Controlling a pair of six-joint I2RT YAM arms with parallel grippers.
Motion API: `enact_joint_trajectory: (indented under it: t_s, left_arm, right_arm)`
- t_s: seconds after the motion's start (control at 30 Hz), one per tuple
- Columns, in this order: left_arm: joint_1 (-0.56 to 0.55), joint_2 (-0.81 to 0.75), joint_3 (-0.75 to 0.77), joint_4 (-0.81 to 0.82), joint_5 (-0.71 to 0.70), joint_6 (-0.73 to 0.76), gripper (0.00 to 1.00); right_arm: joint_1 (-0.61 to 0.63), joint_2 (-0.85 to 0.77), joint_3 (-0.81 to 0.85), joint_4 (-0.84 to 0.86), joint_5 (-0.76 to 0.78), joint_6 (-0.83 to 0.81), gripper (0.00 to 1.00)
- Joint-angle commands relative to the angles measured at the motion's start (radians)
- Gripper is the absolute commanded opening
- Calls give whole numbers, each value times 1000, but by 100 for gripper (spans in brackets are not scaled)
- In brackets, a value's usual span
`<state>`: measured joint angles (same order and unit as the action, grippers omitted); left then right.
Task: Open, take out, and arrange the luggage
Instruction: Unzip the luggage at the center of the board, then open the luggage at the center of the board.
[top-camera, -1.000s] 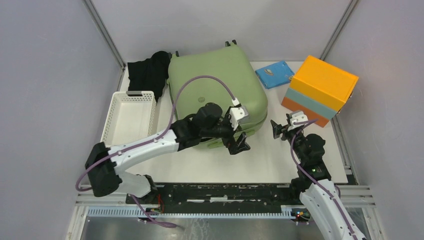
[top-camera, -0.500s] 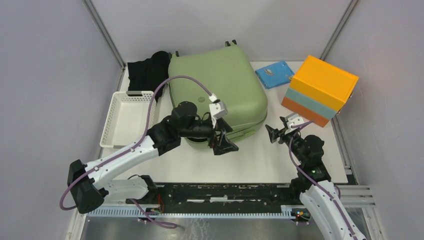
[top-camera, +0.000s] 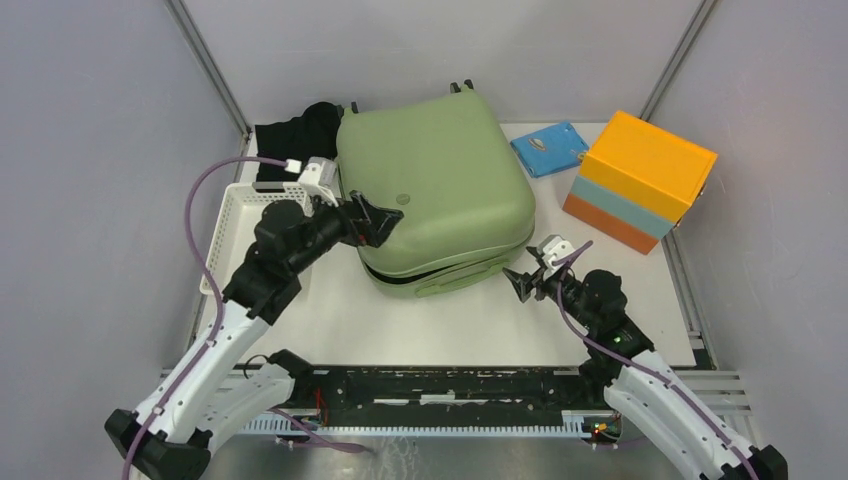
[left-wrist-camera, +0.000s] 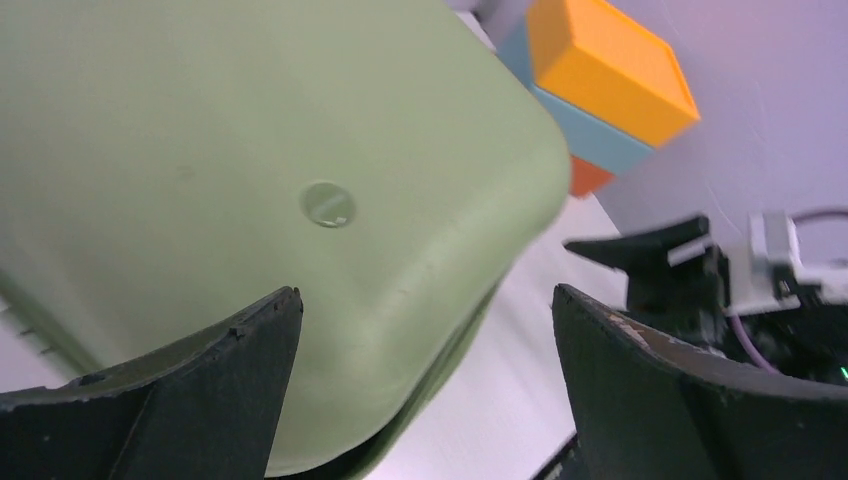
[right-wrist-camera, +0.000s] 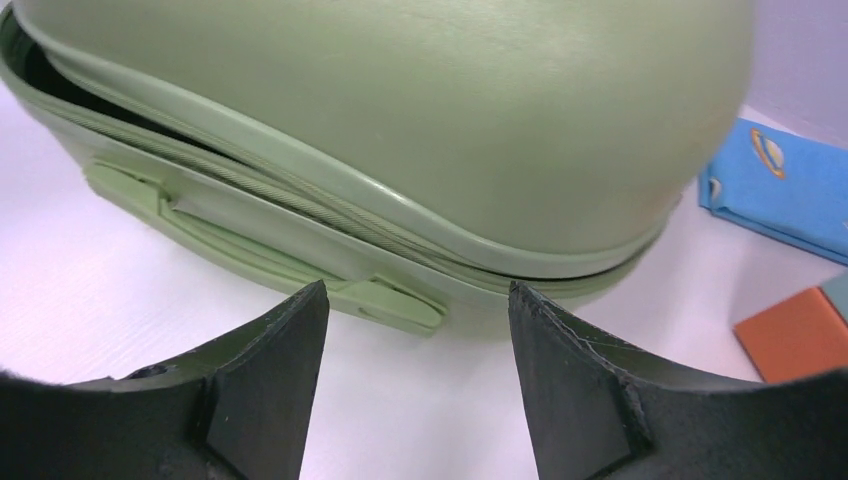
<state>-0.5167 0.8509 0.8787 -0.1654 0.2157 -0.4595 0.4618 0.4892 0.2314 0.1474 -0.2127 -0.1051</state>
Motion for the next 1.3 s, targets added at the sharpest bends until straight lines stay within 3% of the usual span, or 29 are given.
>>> enact_joint_trajectory:
  t_s: [0.0,0.2,0.27,0.4,0.53,0.6,0.73,0.83,0.93,1.27]
  left_arm:
    - [40,-62,7,-88,-244,-55,100]
    - [138,-47,-32,-105,-294,-78,99]
    - [207,-27,-33,-96,-280,-96,92]
    - [398,43,-46,-26,-124,-192,78]
    - [491,169,-52,59,-22,-290,62]
    - [513,243,-39,105,-1,-320,48]
    - [563,400,33,139,-20,-347,18]
    - [570,501,100,113,-87,-334,4]
    - [569,594,150,106,-126,-318,2]
    - [569,806,267,161,82,-291,2]
  right_arm:
    - [81,43,5,84,88,-21,72]
    - [217,121,15,117,204,-56,70]
    - [270,149,13,133,266,-64,69]
    - [366,212,11,197,336,-51,63]
    - [425,268,13,263,374,-19,57]
    - [442,281,10,294,383,-9,56]
    - [457,294,3,326,382,5,53]
    - [461,296,-3,336,388,14,50]
    - [464,296,-13,351,386,20,50]
    - [471,331,-22,388,361,38,47]
